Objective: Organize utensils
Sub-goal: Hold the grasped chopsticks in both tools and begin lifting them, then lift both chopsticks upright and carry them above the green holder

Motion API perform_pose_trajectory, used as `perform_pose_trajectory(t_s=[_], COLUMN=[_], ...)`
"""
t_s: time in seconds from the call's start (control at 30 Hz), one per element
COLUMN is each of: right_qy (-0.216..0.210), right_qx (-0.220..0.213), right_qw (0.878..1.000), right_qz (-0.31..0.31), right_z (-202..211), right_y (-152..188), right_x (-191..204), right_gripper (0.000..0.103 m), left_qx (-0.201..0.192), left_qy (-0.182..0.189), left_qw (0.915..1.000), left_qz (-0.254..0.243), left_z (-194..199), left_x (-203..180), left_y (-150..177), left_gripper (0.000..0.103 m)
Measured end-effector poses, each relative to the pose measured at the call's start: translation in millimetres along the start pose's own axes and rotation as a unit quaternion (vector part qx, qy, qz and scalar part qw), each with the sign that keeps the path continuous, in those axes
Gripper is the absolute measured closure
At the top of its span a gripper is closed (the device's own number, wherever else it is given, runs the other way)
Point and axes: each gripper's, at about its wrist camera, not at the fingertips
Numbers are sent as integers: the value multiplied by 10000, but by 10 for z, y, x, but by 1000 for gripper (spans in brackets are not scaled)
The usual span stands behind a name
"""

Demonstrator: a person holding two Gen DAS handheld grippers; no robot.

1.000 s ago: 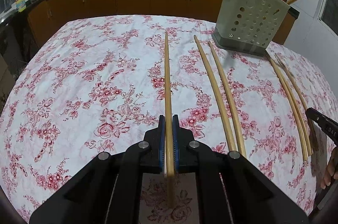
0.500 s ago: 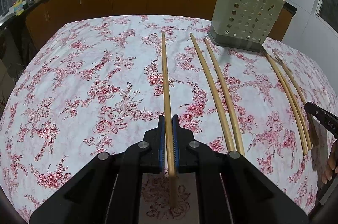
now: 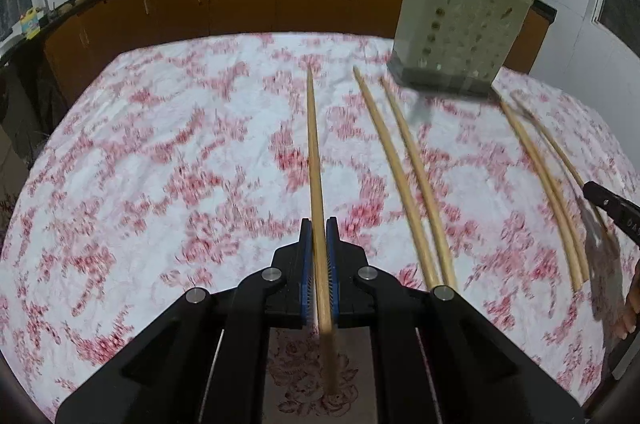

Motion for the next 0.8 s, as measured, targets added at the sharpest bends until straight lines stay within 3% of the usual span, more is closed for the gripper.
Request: perform_pose_trajectory(t_s=[0.43,0.53,0.8], right_qy=[-104,-104,-98], right_qx=[-1310,-1441,-1482], right_qw=[9911,9893,9886], right_qz=[-202,-225,-230], right_z=[735,813,816], right_y=[-467,-513,-541], right_x=[-92,-102,-102], right_gripper=[95,95,95], left_qx=[-1159,-1349,-1404], left_qy=[280,309,322], left_qw=[9920,9892,9883], left_qz=[416,491,503], left_z=[652,754,773], left_x=[90,97,114], left_y=[-530,-615,-668], left_gripper=[95,95,95])
Point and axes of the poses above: each gripper's, at about its wrist camera, not at the fingertips, and z roughly against the way its jaws point, x to its left, y to its underside, and after that the axes turned 1 degree about -x, right-handed
